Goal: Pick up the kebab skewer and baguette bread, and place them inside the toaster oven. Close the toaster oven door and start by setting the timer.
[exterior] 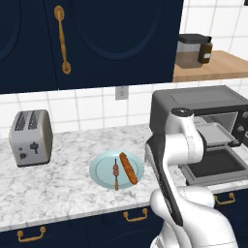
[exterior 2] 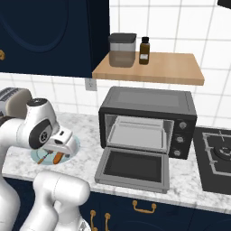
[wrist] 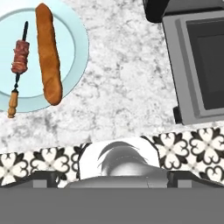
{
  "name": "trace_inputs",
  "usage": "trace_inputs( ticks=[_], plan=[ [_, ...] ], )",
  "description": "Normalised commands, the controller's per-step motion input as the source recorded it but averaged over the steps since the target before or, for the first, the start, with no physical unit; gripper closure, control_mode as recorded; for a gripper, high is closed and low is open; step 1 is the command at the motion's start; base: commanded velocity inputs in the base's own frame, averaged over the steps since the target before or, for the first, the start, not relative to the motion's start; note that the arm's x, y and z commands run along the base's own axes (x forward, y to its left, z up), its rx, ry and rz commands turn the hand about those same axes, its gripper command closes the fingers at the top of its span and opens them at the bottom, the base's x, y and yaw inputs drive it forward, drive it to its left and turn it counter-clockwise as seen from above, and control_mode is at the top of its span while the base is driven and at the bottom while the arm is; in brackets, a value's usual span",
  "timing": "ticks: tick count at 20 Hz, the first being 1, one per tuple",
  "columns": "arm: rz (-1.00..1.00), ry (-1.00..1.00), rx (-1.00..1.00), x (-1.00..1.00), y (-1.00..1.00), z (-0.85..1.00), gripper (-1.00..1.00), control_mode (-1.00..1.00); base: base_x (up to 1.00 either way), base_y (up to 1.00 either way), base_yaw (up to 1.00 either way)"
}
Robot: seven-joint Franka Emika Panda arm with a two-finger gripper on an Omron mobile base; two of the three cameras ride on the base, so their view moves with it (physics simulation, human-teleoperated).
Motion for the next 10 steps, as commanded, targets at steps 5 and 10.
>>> trace_inputs(
  ticks=[5, 10],
  plan=[
    [0.00, 0.04, 0.00, 0.43, 0.53, 0.03, -1.00, -1.00, 0.00, 0.00, 0.00],
    [0.01, 0.03, 0.00, 0.40, 0.32, -0.03, -1.00, -1.00, 0.00, 0.00, 0.00]
  ],
)
